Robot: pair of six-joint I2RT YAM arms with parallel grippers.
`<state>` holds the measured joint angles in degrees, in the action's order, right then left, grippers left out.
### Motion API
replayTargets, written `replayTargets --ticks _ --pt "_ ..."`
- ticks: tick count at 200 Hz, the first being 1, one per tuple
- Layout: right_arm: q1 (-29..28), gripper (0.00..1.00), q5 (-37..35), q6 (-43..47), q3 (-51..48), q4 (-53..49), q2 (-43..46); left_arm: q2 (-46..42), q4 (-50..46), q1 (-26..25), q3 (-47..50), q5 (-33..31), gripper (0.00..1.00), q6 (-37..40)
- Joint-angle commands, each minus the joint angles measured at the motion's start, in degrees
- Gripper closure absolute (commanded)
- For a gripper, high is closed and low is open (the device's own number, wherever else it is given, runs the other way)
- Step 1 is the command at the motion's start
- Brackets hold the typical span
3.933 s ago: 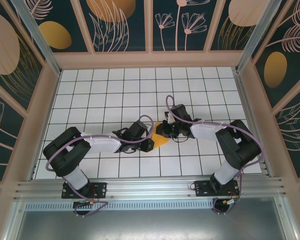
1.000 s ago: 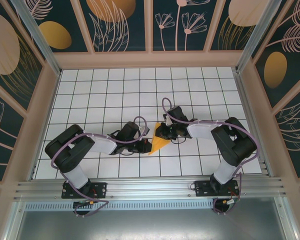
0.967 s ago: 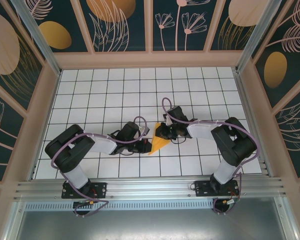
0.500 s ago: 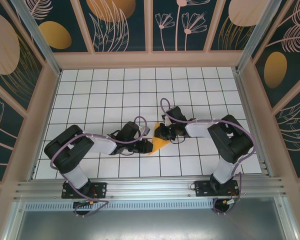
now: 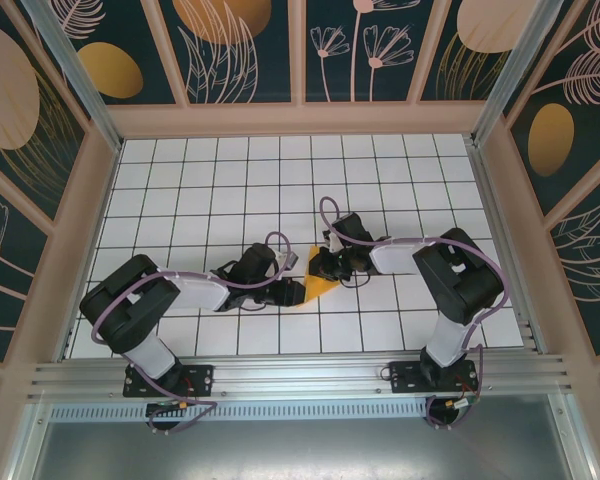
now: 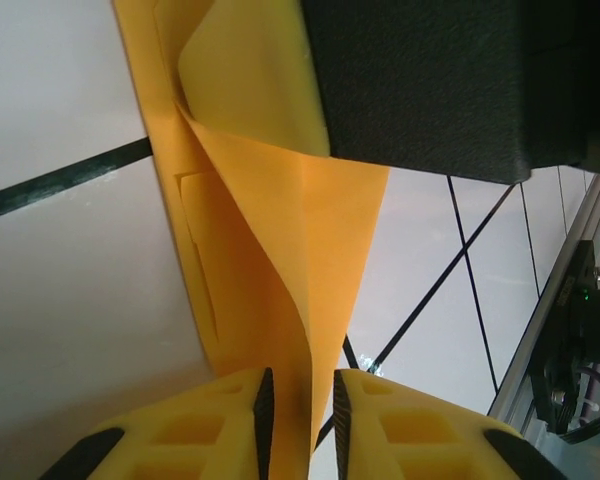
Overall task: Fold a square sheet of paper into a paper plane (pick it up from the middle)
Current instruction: Fourth fold the wing at the center of the table.
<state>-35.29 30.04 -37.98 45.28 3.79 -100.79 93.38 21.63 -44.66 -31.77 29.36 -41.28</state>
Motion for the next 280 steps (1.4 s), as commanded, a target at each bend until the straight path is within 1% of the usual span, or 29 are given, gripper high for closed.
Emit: replayTargets --ticks 1,14,28,61,81,115,146,200,223,240,280 --pt "0.2 0.87 0.7 1.1 -0.3 0.5 -1.1 -1.9 -0.3 0.0 0.4 -0.7 0.71 0.0" --pt "0.1 0.87 0.8 1.1 -0.3 0.5 -1.0 -2.5 -0.8 0.0 0.3 -0.9 0.70 0.0" --pt "0.2 0.87 0.8 1.1 -0.3 0.6 -1.0 -3.1 -1.5 0.0 0.1 -1.2 0.71 0.1" --pt "0.1 0.87 0.6 0.9 -0.6 0.8 -0.9 -3.0 -3.3 0.0 -0.7 -1.5 0.85 0.5" --pt "0.1 0.87 0.7 0.8 -0.7 1.0 -0.8 -2.1 -4.6 -0.1 -1.1 -1.5 0.88 1.0" --pt "0.1 0.87 0.4 0.8 -0.8 1.0 -0.9 -1.5 -5.4 -0.1 -0.8 -1.3 0.98 1.4" --pt "0.2 0.87 0.2 0.5 -1.4 1.5 -1.0 -0.4 -5.7 -0.2 -0.5 -0.9 1.00 1.6" --pt "0.1 0.87 0.2 0.2 -2.4 2.5 -1.6 1.9 -7.1 -0.8 -0.1 -0.4 1.00 0.7" --pt "0.1 0.87 0.3 0.3 -2.5 2.6 -1.8 2.0 -8.6 -0.8 -0.3 -2.1 1.00 0.2" --pt "0.1 0.87 0.1 0.3 -2.5 2.5 -2.1 3.0 -9.6 -0.9 -0.7 -1.3 1.00 0.4" --pt "0.1 0.87 -0.3 0.4 -2.4 2.3 -2.4 1.8 -13.3 -0.9 -0.2 -5.7 1.00 -0.9"
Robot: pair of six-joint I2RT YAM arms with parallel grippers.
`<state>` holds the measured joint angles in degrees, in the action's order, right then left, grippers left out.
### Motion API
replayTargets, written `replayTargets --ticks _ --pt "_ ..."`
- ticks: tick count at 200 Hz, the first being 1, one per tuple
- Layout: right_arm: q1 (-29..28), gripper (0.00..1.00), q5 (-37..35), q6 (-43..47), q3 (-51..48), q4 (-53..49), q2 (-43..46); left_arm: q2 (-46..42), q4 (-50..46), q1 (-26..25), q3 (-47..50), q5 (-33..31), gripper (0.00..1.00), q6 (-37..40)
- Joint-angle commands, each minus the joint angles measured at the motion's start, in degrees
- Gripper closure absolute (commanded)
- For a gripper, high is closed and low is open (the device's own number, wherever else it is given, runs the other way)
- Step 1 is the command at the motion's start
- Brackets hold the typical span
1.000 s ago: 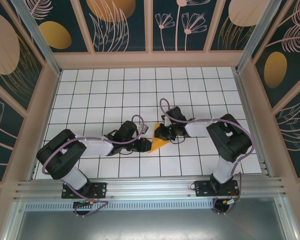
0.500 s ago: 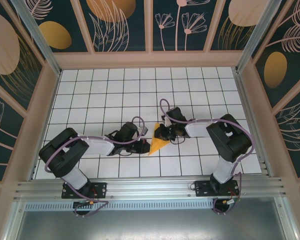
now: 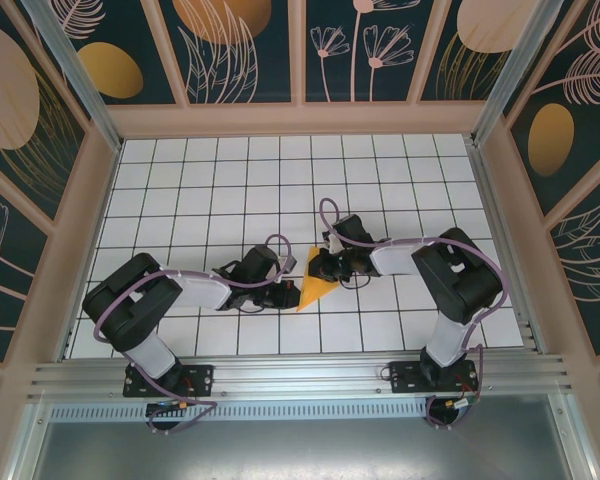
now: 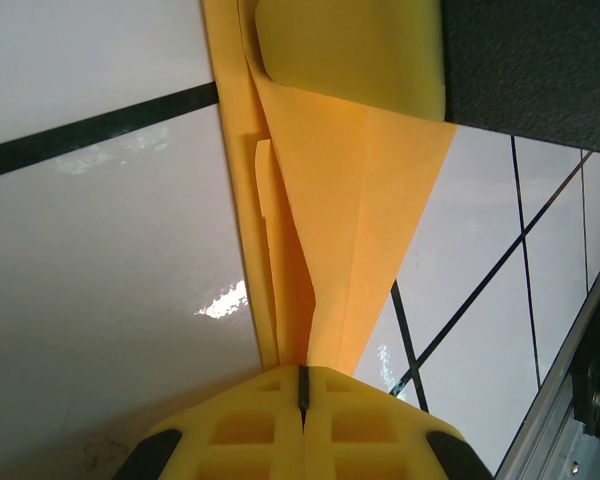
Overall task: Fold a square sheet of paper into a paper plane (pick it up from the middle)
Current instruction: Fourth fold the wing at the center of the table.
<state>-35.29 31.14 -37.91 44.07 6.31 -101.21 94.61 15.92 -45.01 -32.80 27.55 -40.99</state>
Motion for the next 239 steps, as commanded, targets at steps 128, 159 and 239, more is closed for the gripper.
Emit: replayTargets --ticks 128,159,239 --pt "0.1 0.81 -1.3 0.6 -1.3 -1.9 6.7 -0.1 -1.1 -0.5 5.5 -7.9 1.00 -9.3" --pt "-0.1 0.82 1.9 1.4 -0.3 -0.9 4.3 0.4 -1.0 -0.5 5.8 -7.7 1.00 -9.5" --pt "0.1 0.88 -2.5 2.0 2.7 -3.1 -4.2 -1.7 -2.1 -0.5 5.6 -7.8 1.00 -8.1"
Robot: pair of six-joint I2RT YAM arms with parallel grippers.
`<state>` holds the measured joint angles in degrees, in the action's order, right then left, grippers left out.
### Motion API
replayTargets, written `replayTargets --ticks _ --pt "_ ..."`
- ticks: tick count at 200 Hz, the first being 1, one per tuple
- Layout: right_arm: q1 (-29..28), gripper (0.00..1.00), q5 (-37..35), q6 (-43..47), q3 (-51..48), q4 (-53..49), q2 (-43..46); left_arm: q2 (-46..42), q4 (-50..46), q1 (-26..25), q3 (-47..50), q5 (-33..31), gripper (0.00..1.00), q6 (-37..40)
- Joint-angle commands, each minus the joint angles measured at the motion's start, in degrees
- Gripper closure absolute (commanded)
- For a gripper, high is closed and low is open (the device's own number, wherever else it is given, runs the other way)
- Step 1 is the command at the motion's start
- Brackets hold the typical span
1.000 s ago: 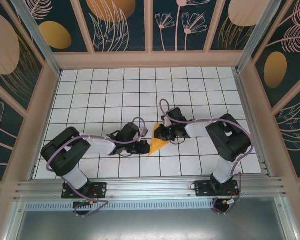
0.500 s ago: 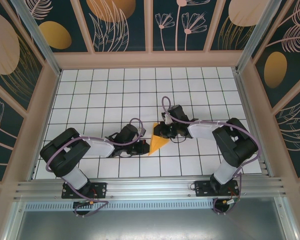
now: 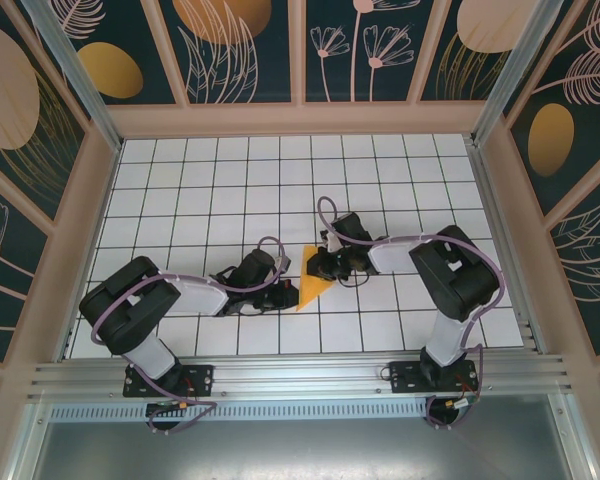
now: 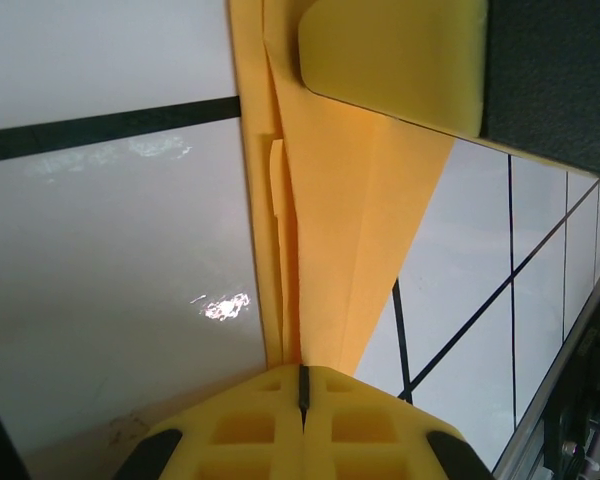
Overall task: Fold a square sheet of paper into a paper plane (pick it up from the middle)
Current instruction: Fourth fold the wing at the center of the table.
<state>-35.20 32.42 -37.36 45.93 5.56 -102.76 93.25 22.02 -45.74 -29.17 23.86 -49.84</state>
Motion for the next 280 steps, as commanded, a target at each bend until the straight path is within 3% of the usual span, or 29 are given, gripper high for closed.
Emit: replayTargets --ticks 1,15,23,54,73,110,160,214,280 --pt "0.0 0.88 -3.9 1.4 0.7 -2.5 -2.7 -0.4 -8.3 0.2 2.1 -4.1 1.00 0.8" --pt "-0.1 0.88 -4.3 1.5 0.2 -2.8 -3.1 -2.5 -9.9 0.2 1.5 -5.4 1.00 1.3" --pt "-0.2 0.88 -4.1 1.5 -0.2 -2.3 -3.1 -4.4 -11.6 0.2 0.6 -6.4 0.92 1.7" --pt "-0.3 0.88 -3.5 1.5 -0.9 -1.6 -2.7 -11.3 -17.8 0.2 -3.8 -10.6 0.79 3.1" --pt "-0.3 0.88 -3.3 1.5 -0.7 -1.4 -2.5 -13.1 -17.6 0.2 -6.0 -9.5 0.80 3.3" --pt "-0.3 0.88 -2.8 1.3 -0.8 -0.8 -2.4 -8.7 -8.2 0.3 -7.0 -0.6 0.88 2.0" --pt "-0.3 0.88 -2.2 1.1 -0.8 -0.3 -2.6 -2.6 -2.5 0.1 -6.6 4.5 0.88 2.6" --pt "-0.2 0.88 -2.1 1.0 -0.6 -0.5 -2.9 -0.3 1.1 0.2 -4.8 6.1 0.87 3.1" --pt "-0.3 0.88 -2.2 1.2 -0.2 -1.1 -2.8 2.9 -8.8 0.1 -3.5 -1.4 0.91 6.8"
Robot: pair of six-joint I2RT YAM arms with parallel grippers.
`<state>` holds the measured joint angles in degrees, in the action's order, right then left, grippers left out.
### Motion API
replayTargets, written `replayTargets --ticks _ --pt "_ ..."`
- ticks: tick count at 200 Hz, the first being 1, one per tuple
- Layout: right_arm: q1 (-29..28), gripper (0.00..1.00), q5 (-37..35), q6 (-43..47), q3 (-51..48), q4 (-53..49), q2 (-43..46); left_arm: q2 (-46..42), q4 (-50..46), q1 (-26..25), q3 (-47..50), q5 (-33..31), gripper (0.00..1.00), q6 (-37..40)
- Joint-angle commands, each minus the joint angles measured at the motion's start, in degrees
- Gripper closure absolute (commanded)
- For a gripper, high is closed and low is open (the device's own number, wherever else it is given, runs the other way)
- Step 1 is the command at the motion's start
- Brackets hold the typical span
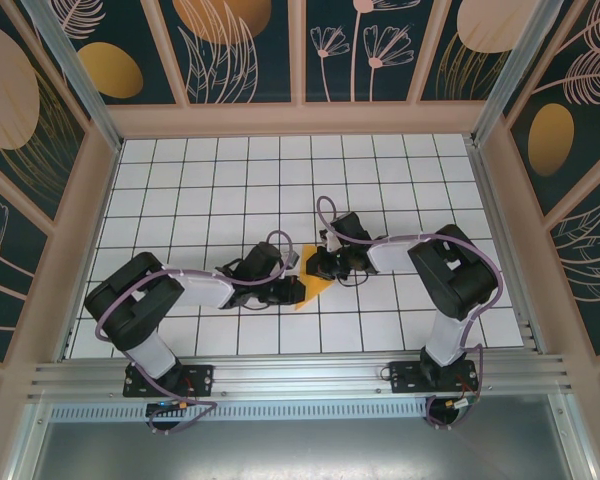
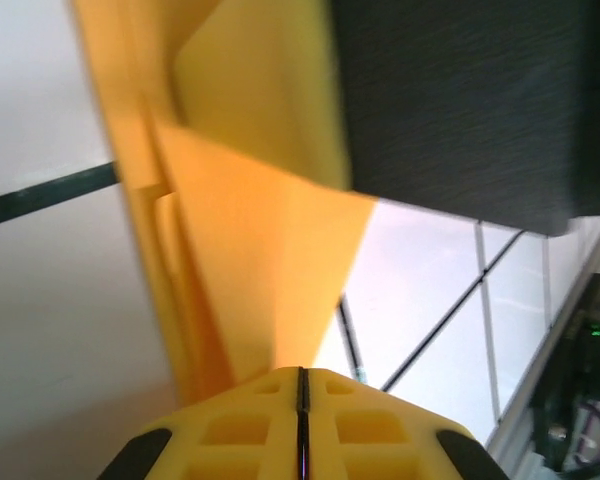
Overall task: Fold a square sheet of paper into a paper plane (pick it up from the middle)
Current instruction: Fourth fold the wing at the center of the table.
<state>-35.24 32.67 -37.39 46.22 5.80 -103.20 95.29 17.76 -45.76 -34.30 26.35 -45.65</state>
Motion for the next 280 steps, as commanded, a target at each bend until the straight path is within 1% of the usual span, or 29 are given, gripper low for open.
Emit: replayTargets --ticks 1,18,42,61,97,116,154,175,196,208,229,254,280 --pt "-0.3 0.88 -2.4 1.2 -0.4 -1.3 -2.3 0.9 -4.6 0.2 1.7 -4.0 0.91 2.6" --pt "-0.2 0.88 -2.5 1.3 -0.3 -1.6 -2.5 0.8 -3.6 0.1 3.9 -4.0 0.93 1.6" --pt "-0.1 0.88 -2.5 1.4 -0.1 -1.7 -2.4 1.1 0.0 0.2 7.3 -2.5 0.94 0.0" --pt "0.0 0.88 -2.5 1.4 0.3 -1.9 -2.4 1.5 1.1 0.1 9.0 -1.5 0.95 -0.8" --pt "-0.3 0.88 -2.5 1.3 0.9 -2.4 -2.4 0.2 7.2 0.2 11.8 4.4 0.91 -2.7" --pt "-0.3 0.88 -2.7 1.2 0.7 -2.4 -2.3 -1.3 8.2 0.1 11.4 6.6 0.89 -2.8" --pt "-0.3 0.88 -2.9 1.3 0.6 -2.6 -2.3 -0.3 2.8 0.0 9.4 7.9 0.89 -0.5" --pt "-0.4 0.88 -3.0 1.2 0.6 -2.6 -2.3 0.5 -4.9 -0.1 7.9 4.9 0.91 1.8" --pt "-0.4 0.88 -3.3 1.2 1.0 -3.0 -2.6 0.8 -11.2 -0.5 6.7 3.2 0.93 4.3" --pt "-0.4 0.88 -3.3 1.2 1.1 -2.9 -2.6 0.6 -15.6 -0.9 5.7 1.0 0.94 5.6" --pt "-0.4 0.88 -3.3 1.2 1.1 -3.0 -2.6 -0.9 -20.4 -1.2 4.7 -0.1 0.95 7.3" --pt "-0.4 0.88 -3.2 1.2 1.3 -3.0 -2.8 -4.2 -23.5 -1.4 4.0 0.9 0.95 8.4" --pt "-0.5 0.87 -3.1 1.1 1.3 -2.9 -2.8 -9.0 -23.9 -1.4 1.7 1.4 0.94 8.1"
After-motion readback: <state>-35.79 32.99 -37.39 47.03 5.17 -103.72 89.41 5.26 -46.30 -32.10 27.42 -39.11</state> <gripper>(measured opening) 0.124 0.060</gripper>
